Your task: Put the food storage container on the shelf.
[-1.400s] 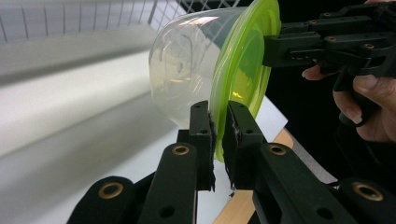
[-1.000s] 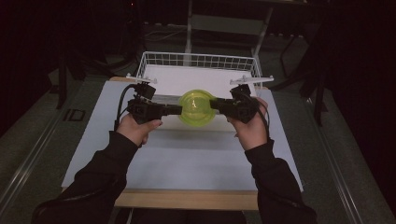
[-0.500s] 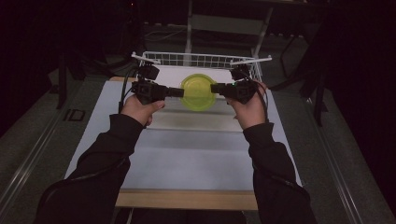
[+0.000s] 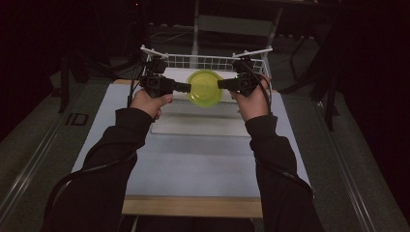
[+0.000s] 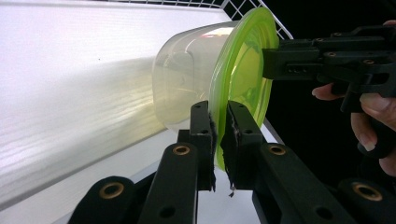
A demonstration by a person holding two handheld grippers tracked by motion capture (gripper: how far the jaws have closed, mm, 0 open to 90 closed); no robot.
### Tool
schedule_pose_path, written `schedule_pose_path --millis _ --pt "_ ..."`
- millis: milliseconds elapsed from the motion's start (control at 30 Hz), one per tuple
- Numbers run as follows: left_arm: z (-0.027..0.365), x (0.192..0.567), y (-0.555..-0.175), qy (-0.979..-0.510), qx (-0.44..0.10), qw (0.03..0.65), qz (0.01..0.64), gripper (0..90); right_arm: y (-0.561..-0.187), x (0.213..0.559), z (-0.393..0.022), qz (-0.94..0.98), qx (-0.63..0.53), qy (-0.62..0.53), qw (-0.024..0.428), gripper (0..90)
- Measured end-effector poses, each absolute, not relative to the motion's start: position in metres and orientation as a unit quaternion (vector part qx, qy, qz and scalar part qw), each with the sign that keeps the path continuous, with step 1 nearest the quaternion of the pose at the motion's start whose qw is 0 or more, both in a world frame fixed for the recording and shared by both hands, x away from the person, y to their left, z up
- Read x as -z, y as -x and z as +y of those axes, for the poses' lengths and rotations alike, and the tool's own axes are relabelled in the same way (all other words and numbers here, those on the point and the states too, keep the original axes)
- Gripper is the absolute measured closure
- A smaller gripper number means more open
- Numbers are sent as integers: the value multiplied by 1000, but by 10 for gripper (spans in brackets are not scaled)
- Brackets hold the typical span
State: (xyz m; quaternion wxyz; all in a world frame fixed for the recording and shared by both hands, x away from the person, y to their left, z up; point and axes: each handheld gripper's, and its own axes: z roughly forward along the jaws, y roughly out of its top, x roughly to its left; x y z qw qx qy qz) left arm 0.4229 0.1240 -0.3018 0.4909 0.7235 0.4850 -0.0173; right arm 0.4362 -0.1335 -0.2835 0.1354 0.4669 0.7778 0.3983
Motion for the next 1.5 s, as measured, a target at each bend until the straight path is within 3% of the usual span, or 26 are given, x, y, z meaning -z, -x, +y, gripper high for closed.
schedule_pose_path --millis 567,867,1000,1300,1500 --pt "119 306 -436 -709 7 491 506 819 -450 282 -134 769 -385 -496 122 773" --pt "115 313 -440 -701 1 491 517 805 -457 289 -134 751 -401 -513 111 698" --pt "113 317 -444 -699 -9 486 525 723 -461 294 -133 747 -402 -519 104 674" --pt "114 321 -449 -684 -24 494 537 629 -466 302 -133 739 -414 -524 87 667" --pt "114 317 -450 -683 -60 483 545 542 -465 301 -128 737 -425 -521 73 603"
